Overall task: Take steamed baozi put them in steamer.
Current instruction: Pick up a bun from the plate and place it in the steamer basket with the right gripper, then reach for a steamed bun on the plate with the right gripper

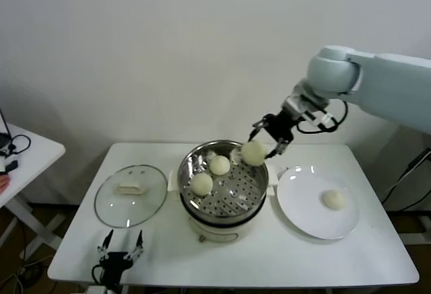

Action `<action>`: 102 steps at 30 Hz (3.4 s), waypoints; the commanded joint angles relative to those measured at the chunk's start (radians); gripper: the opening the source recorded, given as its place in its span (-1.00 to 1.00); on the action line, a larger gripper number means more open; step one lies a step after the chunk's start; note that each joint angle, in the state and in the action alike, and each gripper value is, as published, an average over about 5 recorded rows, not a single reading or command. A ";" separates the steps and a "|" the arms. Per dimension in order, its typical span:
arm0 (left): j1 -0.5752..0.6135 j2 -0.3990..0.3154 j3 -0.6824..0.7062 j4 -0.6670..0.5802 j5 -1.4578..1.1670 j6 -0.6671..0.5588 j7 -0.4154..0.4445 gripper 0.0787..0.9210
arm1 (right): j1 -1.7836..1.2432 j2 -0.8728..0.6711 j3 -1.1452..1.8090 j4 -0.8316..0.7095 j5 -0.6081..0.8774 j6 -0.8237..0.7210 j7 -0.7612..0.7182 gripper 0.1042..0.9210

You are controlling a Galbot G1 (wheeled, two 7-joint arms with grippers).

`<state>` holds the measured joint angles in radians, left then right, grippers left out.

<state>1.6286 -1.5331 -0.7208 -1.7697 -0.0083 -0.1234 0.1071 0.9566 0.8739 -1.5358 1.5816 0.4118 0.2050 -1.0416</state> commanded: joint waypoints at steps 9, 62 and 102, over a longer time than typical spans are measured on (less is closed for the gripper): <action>-0.002 -0.006 0.000 0.003 0.001 0.000 -0.001 0.77 | -0.226 0.269 -0.002 0.012 -0.324 0.162 0.053 0.30; -0.003 0.001 -0.002 0.005 -0.007 -0.010 -0.002 0.77 | -0.075 -0.197 -0.353 -0.298 0.108 -0.310 0.020 0.76; 0.016 -0.015 -0.021 0.013 0.012 -0.013 -0.007 0.77 | -0.764 -0.194 0.287 -0.633 -0.280 -0.268 0.087 0.76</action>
<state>1.6458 -1.5470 -0.7417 -1.7585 0.0031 -0.1362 0.1005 0.2643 0.6675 -1.3240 0.9877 0.1607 -0.0639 -0.9597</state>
